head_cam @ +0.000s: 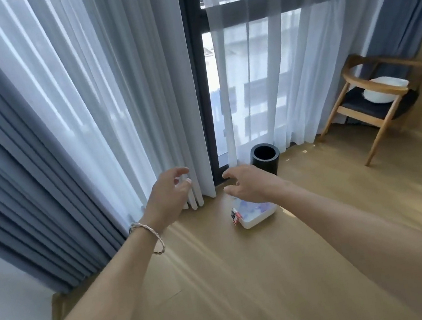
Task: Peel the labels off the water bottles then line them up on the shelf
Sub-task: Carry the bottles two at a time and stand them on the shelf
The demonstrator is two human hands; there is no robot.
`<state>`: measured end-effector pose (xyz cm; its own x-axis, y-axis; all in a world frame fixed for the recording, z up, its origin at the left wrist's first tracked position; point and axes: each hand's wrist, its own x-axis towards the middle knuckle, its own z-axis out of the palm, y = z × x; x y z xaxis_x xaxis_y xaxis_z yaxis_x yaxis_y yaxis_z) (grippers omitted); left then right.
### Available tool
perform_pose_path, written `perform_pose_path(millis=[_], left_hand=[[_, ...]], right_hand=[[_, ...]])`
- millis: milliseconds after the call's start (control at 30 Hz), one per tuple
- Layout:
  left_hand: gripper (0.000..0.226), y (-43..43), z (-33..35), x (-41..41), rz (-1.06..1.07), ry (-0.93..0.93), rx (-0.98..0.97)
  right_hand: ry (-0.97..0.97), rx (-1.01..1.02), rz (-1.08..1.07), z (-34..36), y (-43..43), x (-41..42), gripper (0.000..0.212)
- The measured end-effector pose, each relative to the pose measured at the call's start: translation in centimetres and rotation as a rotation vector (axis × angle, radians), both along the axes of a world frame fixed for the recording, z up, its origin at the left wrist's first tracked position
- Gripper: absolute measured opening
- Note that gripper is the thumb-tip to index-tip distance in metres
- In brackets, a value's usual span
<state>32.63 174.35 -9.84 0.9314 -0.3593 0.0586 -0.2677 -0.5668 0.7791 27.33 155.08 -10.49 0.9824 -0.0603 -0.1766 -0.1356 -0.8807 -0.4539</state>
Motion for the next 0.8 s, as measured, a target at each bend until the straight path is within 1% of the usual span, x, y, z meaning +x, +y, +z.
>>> perform_pose_path(millis=[100, 167, 300, 367, 600, 733, 800], left_hand=[[0.031, -4.1, 0.5, 2.3, 0.055, 0.008, -0.018], [0.032, -7.4, 0.7, 3.8, 0.056, -0.004, 0.009], [0.031, -13.0, 0.4, 6.1, 0.089, 0.022, 0.019], [0.030, -15.2, -0.1, 7.0, 0.102, 0.046, 0.039], [0.031, -22.1, -2.4, 12.0, 0.065, 0.109, 0.083], [0.032, -27.1, -4.1, 16.7, -0.006, 0.121, 0.100], [0.033, -30.0, -5.0, 19.7, -0.058, 0.125, 0.107]], right_hand=[[-0.038, 0.051, 0.027, 0.2, -4.4, 3.3, 0.049], [-0.055, 0.077, 0.028, 0.6, -7.7, 5.3, 0.047], [-0.028, 0.068, 0.032, 0.4, -14.4, 8.4, 0.045], [-0.012, 0.075, -0.001, 0.1, -17.4, 9.6, 0.045], [0.066, 0.124, -0.054, -3.1, -23.7, 13.6, 0.046], [0.088, 0.061, -0.050, -4.1, -27.4, 16.2, 0.045], [0.100, 0.026, -0.094, -3.8, -30.1, 18.1, 0.044]])
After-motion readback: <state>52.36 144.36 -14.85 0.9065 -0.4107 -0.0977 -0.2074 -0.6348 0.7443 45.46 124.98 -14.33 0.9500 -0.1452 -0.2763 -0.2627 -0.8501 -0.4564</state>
